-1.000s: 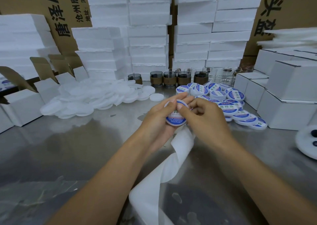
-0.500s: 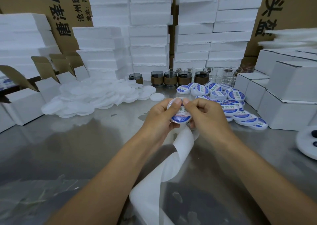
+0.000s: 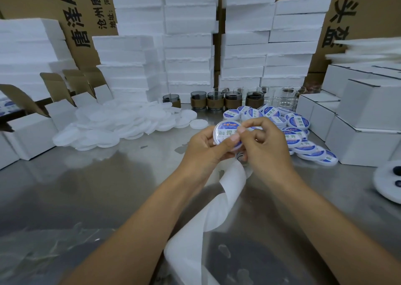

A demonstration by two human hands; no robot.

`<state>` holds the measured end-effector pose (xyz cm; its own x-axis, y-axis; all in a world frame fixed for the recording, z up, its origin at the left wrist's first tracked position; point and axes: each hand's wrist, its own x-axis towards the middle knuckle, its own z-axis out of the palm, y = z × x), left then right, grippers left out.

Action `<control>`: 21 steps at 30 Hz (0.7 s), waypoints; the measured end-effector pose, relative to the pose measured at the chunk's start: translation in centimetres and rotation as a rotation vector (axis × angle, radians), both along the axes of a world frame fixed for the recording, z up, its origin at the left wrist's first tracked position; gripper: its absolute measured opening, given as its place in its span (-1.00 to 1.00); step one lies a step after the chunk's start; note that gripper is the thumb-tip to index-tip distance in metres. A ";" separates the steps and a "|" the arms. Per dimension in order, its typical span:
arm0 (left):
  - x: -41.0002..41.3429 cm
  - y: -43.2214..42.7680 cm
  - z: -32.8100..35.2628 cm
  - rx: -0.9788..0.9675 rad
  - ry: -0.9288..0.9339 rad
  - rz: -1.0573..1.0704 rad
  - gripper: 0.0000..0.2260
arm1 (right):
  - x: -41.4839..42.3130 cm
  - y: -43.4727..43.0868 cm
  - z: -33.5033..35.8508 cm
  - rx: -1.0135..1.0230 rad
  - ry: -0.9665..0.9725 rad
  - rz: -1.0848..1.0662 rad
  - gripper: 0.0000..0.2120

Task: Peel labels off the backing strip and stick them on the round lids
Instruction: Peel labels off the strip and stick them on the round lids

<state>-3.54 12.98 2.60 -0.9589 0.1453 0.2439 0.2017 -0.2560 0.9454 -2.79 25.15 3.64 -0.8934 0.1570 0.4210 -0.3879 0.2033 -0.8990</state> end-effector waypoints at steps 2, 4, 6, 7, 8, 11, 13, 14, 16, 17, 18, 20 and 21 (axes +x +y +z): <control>0.0 0.1 -0.1 -0.020 0.021 -0.017 -0.80 | 0.0 0.1 -0.1 -0.012 0.018 -0.013 -0.87; 0.0 0.0 -0.2 -0.029 0.020 -0.005 -0.80 | -0.1 0.0 -0.2 -0.009 0.030 -0.005 -0.88; -0.1 -0.2 -0.2 -0.010 0.001 0.015 -0.80 | -0.2 -0.1 -0.3 0.013 0.024 0.019 -0.91; -0.2 -0.3 -0.2 0.005 -0.006 0.027 -0.79 | -0.3 -0.1 -0.4 0.025 0.018 0.032 -0.90; -0.3 -0.4 -0.2 0.017 -0.012 0.036 -0.77 | -0.3 -0.1 -0.4 0.031 0.015 0.041 -0.87; -0.3 -0.3 -0.1 0.042 -0.047 0.046 -0.73 | -0.4 0.0 -0.4 0.046 0.031 0.011 -0.83; -0.3 -0.1 0.0 0.053 -0.083 0.067 -0.73 | -0.4 0.1 -0.3 0.035 0.036 -0.026 -0.83; -0.3 -0.1 0.0 0.048 -0.098 0.089 -0.73 | -0.5 0.1 -0.3 0.032 0.034 -0.037 -0.84; -0.4 -0.2 0.0 0.040 -0.107 0.125 -0.73 | -0.4 0.1 -0.2 0.043 0.026 -0.021 -0.83; -0.3 -0.2 0.0 0.045 -0.105 0.132 -0.73 | -0.3 0.1 -0.3 0.064 0.020 0.003 -0.81; -0.3 -0.2 0.0 0.050 -0.105 0.137 -0.72 | -0.3 0.0 -0.3 0.094 0.012 0.026 -0.79; -0.3 -0.2 0.0 0.049 -0.107 0.143 -0.72 | -0.3 0.0 -0.5 0.126 -0.003 0.042 -0.74; -0.3 -0.2 0.0 0.049 -0.106 0.139 -0.74 | -0.5 0.1 -0.5 0.102 -0.007 0.029 -0.72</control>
